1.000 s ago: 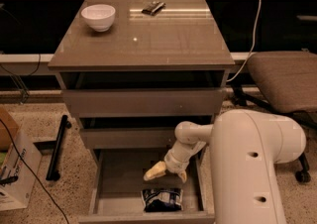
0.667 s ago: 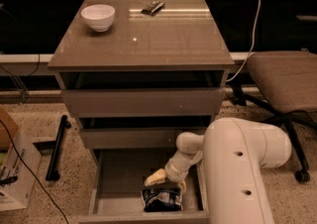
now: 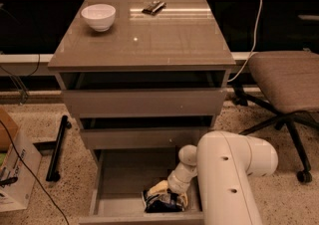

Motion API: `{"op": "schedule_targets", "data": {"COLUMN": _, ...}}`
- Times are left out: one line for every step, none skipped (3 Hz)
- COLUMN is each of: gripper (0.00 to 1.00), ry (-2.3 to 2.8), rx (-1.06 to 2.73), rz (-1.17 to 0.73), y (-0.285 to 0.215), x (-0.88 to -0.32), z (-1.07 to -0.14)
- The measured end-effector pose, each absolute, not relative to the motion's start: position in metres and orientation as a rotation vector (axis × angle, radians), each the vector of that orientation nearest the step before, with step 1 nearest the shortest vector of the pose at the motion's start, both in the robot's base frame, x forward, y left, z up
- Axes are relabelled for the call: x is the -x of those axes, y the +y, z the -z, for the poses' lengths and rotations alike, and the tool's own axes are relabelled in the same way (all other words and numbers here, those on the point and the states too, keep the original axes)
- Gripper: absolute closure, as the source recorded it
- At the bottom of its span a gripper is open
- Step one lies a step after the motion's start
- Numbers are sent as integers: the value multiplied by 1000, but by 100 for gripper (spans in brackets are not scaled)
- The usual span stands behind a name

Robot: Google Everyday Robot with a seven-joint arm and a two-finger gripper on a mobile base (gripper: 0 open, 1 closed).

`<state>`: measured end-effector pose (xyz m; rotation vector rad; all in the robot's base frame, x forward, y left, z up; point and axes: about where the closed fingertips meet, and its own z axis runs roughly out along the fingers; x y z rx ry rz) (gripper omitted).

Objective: Pick blue chip bag from bottom drawer and place on counter

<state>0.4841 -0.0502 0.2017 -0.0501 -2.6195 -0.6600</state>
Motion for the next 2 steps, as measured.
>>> {"op": "schedule_targets", "data": {"gripper": 4, "ry": -2584, "rx": 74, "rz": 687, "y": -55, "x": -481, "z": -175}}
{"op": "schedule_targets", "data": {"gripper": 27, "ry": -2569, "rx": 76, "rz": 707, "y": -56, "x": -480, "z": -167}}
